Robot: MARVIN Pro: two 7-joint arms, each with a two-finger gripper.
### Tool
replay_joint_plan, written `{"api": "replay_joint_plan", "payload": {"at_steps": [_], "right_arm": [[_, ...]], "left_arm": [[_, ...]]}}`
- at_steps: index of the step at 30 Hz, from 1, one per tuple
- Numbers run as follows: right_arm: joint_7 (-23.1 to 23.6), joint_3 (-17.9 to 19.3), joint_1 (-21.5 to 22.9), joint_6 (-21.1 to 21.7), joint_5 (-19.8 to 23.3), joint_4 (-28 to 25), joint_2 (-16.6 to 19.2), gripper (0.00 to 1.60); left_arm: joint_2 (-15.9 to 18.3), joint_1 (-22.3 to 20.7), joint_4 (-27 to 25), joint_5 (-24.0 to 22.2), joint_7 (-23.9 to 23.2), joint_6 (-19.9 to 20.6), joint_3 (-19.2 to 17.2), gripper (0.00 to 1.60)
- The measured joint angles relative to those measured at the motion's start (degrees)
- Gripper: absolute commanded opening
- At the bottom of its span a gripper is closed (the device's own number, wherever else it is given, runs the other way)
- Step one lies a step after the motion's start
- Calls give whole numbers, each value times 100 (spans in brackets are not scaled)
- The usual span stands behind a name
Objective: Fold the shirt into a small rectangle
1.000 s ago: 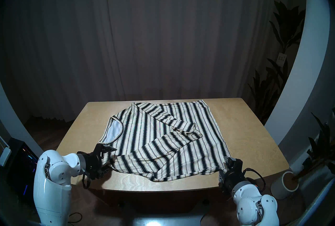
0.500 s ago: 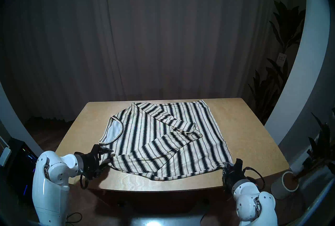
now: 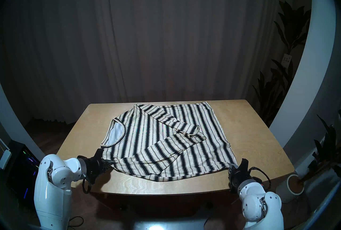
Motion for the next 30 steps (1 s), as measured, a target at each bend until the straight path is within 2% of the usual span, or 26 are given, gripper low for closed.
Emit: {"api": "replay_joint_plan", "payload": {"at_steps": [10,19,23,30], "right_arm": [[9,123,249,195,179,-111,176,0],[11,71,794,307,269,-110,383,0],[22,-80,1019,270,228,-74,482,0],[64,-593,1434,173,-100,198,604,0]], "left_arm": [[62,-71,-182,-138,44,-73,-297,0],[290,-560,-97,-221,89,-91,-269,0],[437,-779,97,-256,72,-70,-235,0],[771,-1162,527,-278,-37,-20,-212,0]]}}
